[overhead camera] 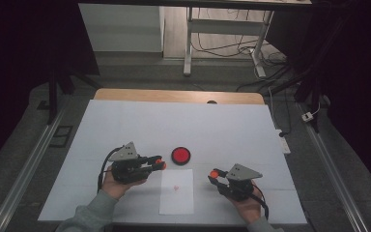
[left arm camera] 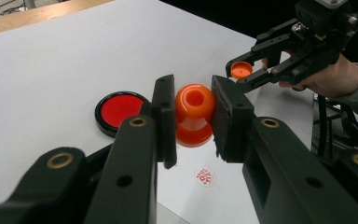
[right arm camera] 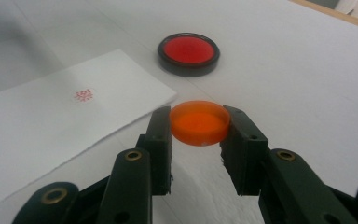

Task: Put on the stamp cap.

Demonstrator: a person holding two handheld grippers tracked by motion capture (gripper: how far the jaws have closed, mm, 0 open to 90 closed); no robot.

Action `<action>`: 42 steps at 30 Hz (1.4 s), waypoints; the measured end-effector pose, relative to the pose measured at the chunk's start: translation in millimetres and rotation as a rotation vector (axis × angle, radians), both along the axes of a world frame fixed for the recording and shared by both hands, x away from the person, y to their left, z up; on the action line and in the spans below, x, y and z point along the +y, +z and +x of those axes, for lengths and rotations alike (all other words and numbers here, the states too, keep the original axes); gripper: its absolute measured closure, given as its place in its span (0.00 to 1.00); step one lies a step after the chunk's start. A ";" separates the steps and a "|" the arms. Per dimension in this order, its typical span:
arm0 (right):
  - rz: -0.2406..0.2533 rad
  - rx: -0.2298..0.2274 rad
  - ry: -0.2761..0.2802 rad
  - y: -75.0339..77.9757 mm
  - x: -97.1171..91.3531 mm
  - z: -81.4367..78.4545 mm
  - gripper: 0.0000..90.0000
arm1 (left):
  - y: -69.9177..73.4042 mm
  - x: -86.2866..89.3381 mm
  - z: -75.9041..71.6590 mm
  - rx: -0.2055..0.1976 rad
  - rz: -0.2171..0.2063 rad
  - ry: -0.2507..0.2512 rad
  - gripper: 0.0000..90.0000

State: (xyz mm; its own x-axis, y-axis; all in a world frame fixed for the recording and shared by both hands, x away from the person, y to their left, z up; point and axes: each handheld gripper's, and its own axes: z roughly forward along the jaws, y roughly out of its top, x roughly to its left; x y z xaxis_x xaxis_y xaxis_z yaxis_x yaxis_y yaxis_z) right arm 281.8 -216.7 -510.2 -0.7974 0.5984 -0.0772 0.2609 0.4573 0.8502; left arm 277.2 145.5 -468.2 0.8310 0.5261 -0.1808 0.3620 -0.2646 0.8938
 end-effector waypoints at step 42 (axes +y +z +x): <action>-0.009 -0.003 0.126 -4.6 65.6 -4.1 0.71 | -3.9 -3.6 1.7 0.007 0.008 -0.006 0.80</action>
